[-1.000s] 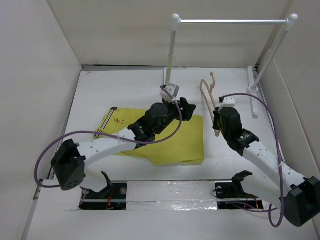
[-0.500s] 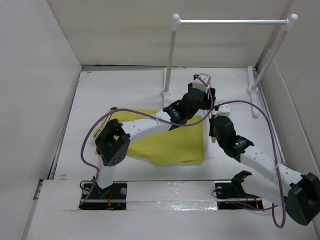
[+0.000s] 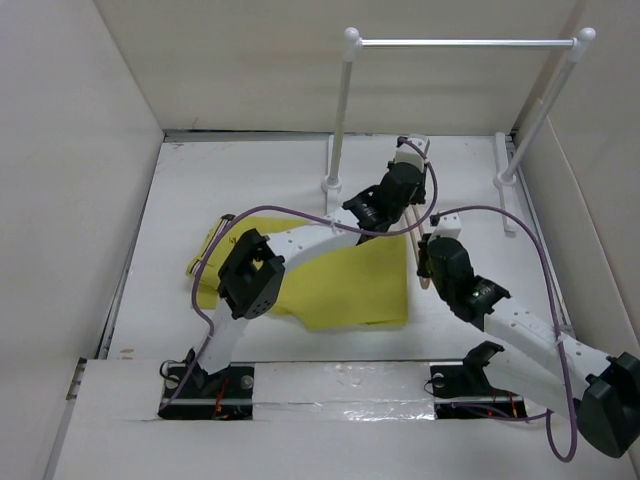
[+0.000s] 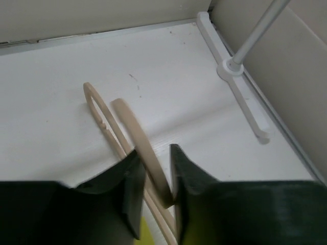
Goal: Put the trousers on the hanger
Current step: Pick up the hanger from the clothesline, then place the trousers on the hanger.
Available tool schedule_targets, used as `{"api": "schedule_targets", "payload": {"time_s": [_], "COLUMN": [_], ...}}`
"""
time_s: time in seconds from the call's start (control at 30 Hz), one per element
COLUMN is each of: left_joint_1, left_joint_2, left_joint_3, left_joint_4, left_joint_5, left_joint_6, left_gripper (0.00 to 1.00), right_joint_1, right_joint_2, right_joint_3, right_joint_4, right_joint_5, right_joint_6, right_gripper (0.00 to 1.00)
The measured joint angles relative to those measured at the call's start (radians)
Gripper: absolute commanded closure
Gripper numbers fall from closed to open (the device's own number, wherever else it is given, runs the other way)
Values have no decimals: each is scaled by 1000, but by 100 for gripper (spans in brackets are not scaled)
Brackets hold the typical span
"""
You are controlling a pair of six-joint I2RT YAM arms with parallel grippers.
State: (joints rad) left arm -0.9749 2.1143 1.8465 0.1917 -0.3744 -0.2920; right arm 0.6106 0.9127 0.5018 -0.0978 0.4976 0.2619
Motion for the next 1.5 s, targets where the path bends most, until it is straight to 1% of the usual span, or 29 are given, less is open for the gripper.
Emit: {"api": "schedule_targets", "payload": {"time_s": [0.03, 0.07, 0.1, 0.13, 0.17, 0.23, 0.27, 0.33, 0.37, 0.43, 0.47, 0.53, 0.57, 0.63, 0.73, 0.77, 0.87, 0.9, 0.93, 1.07, 1.2, 1.33, 1.4, 1.43, 1.47, 1.5], "left_joint_1": [3, 5, 6, 6, 6, 6, 5, 7, 8, 8, 8, 5, 1, -12, -39, -49, -75, -83, -92, -134, -177, -192, -190, -190, -190, -189], "left_joint_2": [2, 3, 3, 3, 2, -17, -38, -88, -114, -164, -187, -229, -246, -275, -317, -330, -372, -385, -397, -419, -420, -413, -401, -395, -390, -388], "left_joint_3": [-2, -5, -8, -14, -24, -76, -117, -213, -262, -353, -393, -460, -490, -543, -618, -644, -732, -765, -799, -899, -986, -1044, -1053, -1054, -1055, -1055], "left_joint_4": [-9, -9, -10, -5, 5, 46, 68, 101, 119, 164, 182, 211, 232, 272, 331, 352, 425, 451, 475, 549, 624, 667, 696, 707, 713, 719], "left_joint_5": [2, 6, 0, 0, 1, 5, 7, 13, 16, 26, 29, 33, 34, 35, 44, 48, 45, 43, 34, -35, -114, -178, -212, -229, -246, -262], "left_joint_6": [-2, -7, -5, -5, -10, -26, -35, -62, -77, -114, -134, -163, -178, -215, -272, -298, -376, -404, -432, -519, -577, -607, -607, -606, -602, -597], "left_gripper": [94, 100, 100, 100, 100, 100, 100, 100, 100, 100, 100, 100, 100, 100, 100, 100, 100, 100, 100, 100, 100, 100, 100, 100, 100, 100], "right_joint_1": [0, 0, 0, 0, 0, 0, 0, 6, 6, 6, 6, 3, -2, -5, -22, -32, -61, -72, -82, -117, -135, -148, -162, -169, -177, -185], "right_joint_2": [-4, -7, -10, -16, -23, -34, -43, -77, -100, -150, -177, -222, -251, -294, -338, -344, -344, -334, -321, -274, -291, -285, -238, -205, -170, -136], "right_joint_3": [-2, -2, -2, -4, -7, -11, -11, -11, -11, -11, -10, -1, 8, 28, 75, 88, 98, 97, 94, 64, -12, -81, -120, -127, -127, -127], "right_joint_4": [-2, -3, -5, -8, -13, -34, -49, -71, -80, -98, -114, -153, -180, -216, -253, -255, -250, -253, -250, -246, -224, -179, -133, -117, -101, -86], "right_joint_5": [0, -1, 0, 2, 3, 3, -10, -27, -40, -66, -82, -103, -122, -145, -192, -207, -264, -285, -306, -371, -415, -453, -495, -509, -523, -536], "right_joint_6": [1, 3, 6, 8, 10, 16, 22, 33, 33, 35, 35, 34, 27, 18, -2, -7, -22, -25, -24, -23, -18, -6, -3, -3, -4, -5], "right_gripper": [100, 100, 100, 97, 87, 70, 52, 40, 31, 25, 19, 13, 12, 14, 36, 61, 95, 98, 100, 100, 100, 100, 96, 92, 87, 85]}}
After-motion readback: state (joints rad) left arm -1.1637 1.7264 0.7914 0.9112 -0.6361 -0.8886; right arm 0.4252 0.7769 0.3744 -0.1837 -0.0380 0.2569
